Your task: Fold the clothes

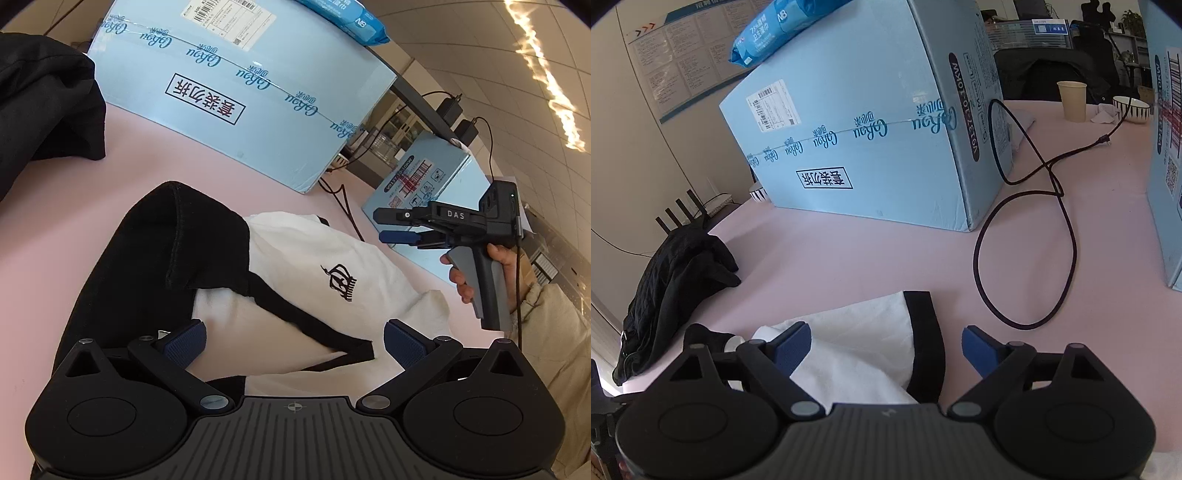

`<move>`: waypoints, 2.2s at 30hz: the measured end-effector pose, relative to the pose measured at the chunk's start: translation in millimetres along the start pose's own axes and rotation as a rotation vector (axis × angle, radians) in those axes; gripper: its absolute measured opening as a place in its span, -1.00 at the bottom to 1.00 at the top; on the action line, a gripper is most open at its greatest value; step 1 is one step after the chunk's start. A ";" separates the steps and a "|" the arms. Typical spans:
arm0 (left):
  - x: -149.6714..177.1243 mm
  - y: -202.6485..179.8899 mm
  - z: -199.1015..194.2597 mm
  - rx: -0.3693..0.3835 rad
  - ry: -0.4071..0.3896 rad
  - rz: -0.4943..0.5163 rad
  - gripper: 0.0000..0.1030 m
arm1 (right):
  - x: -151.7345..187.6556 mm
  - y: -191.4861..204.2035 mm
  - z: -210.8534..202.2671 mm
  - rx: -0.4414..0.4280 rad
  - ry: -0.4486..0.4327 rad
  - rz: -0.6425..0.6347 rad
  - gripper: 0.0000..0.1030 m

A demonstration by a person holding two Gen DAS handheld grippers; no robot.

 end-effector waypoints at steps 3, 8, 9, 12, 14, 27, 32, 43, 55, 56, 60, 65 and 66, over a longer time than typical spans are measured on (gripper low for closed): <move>3.2 -1.6 0.6 -0.003 -0.015 0.040 1.00 | 0.9 -10.2 22.5 0.020 0.020 0.035 0.53; 8.3 -7.1 3.8 -0.016 -0.017 0.121 1.00 | 6.6 -6.1 49.8 0.029 0.103 -0.031 0.08; 7.9 -7.4 4.6 -0.014 -0.018 0.121 1.00 | 6.3 -3.9 52.1 0.036 0.100 -0.050 -0.28; 5.9 -5.4 4.7 0.009 -0.017 0.094 1.00 | 5.1 1.5 55.2 0.052 0.085 -0.089 -0.84; 3.8 -3.4 4.3 0.025 -0.012 0.066 1.00 | 2.4 5.6 55.5 0.063 0.061 -0.112 -0.87; -9.4 1.8 18.3 -0.021 0.013 0.009 1.00 | -76.3 34.6 62.2 0.149 -0.087 -0.194 -0.88; -8.8 -0.9 19.8 -0.049 -0.018 0.056 0.99 | -90.1 39.5 92.2 0.207 -0.100 -0.183 -0.88; -5.3 0.2 24.6 -0.040 0.004 0.112 1.00 | -82.4 20.1 147.2 0.249 -0.052 -0.106 -0.57; -12.3 -0.5 -32.6 -0.082 -0.038 0.136 1.00 | -87.4 21.5 23.4 -0.008 -0.329 0.172 0.66; -11.0 -0.4 -42.1 -0.087 -0.043 0.137 1.00 | -78.2 29.8 1.9 -0.062 -0.332 0.154 0.67; 2.1 -1.9 -67.8 -0.035 0.037 0.126 1.00 | -30.2 63.4 -79.2 -0.262 -0.290 0.064 0.71; 34.6 -9.2 -84.0 0.021 0.165 0.117 1.00 | 68.1 119.6 -144.4 -0.472 -0.139 -0.087 0.71; 39.8 -9.8 -83.2 0.010 0.178 0.115 1.00 | 86.8 128.5 -154.5 -0.497 -0.113 -0.109 0.71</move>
Point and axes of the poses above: each gripper's, at about its wrist camera, not at the fingertips, and z roughly the way its jaws point, y to its left, x to its underside, the point moved 8 cm from there along z, roughly the way its jaws point, and after that the axes turned 6 degrees about -z, right-handed, at the moved point
